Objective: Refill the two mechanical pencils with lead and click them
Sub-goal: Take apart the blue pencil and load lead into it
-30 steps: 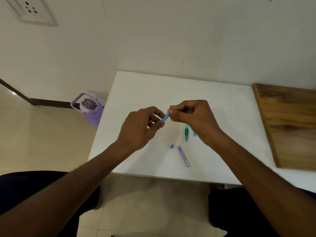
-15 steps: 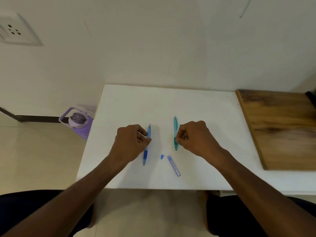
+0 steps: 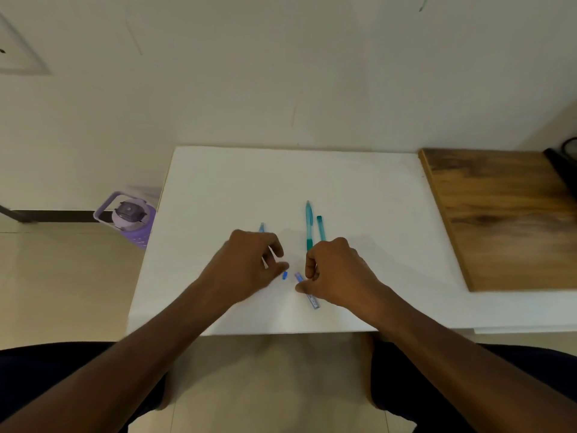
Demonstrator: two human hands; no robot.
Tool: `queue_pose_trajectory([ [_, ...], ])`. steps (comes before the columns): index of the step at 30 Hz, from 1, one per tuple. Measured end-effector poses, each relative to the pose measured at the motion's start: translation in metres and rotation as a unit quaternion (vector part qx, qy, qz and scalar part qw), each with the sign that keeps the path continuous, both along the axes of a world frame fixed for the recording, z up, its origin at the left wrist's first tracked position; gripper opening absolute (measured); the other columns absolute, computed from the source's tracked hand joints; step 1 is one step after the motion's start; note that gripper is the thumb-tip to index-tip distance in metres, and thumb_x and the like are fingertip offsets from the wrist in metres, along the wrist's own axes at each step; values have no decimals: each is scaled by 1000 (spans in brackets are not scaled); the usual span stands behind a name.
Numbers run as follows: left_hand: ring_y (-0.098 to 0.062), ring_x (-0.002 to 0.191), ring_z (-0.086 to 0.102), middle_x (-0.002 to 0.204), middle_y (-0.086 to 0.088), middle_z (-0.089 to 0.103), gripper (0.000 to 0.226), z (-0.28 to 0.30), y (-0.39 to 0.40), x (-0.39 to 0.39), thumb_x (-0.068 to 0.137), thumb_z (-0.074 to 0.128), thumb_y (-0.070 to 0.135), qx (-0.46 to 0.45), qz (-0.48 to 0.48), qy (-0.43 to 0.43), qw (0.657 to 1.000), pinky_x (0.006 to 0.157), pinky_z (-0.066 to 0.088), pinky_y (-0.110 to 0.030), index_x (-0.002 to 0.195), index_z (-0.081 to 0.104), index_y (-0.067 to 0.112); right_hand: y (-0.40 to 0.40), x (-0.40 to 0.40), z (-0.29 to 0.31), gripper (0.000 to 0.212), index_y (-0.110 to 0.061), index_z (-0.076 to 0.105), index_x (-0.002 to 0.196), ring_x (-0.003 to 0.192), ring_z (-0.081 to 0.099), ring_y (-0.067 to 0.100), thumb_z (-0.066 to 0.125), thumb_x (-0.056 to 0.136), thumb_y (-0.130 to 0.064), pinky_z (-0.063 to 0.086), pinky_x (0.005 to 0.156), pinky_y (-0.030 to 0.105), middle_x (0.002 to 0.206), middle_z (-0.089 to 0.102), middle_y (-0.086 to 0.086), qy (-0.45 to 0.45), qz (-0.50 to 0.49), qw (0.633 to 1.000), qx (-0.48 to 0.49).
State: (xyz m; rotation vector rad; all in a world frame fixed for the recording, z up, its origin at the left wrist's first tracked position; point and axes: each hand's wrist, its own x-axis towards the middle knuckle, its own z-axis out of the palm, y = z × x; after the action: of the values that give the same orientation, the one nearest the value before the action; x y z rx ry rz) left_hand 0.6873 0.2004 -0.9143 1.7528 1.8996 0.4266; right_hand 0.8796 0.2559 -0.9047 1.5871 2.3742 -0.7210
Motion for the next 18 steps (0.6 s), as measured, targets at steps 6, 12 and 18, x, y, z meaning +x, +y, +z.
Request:
queue_pose_trajectory([
  [6, -5, 72, 59, 87, 13, 63, 33, -13, -2, 20, 93, 78, 49, -42, -31, 43, 998, 80, 53, -20, 114, 70, 25, -5, -3, 0, 39, -18, 71, 99, 77, 68, 16, 81, 84, -52, 58, 81, 28, 84, 64, 0, 5, -15, 1000, 4],
  [12, -9, 73, 66, 82, 7, 69, 18, -12, -7, 22, 97, 76, 29, -15, -21, 22, 999, 84, 60, -26, 114, 73, 21, -3, 3, 5, 29, -20, 69, 86, 72, 68, 15, 80, 86, -47, 61, 84, 31, 76, 68, -1, 49, -23, 998, 15],
  [18, 1, 72, 75, 76, 14, 79, 4, 15, 7, -7, 93, 81, 28, 50, 127, -198, 971, 68, 53, -4, 96, 80, 30, 2, -1, 13, 21, -24, 70, 79, 61, 67, 7, 86, 82, -38, 56, 73, 16, 67, 70, -11, 176, -29, 983, 37],
])
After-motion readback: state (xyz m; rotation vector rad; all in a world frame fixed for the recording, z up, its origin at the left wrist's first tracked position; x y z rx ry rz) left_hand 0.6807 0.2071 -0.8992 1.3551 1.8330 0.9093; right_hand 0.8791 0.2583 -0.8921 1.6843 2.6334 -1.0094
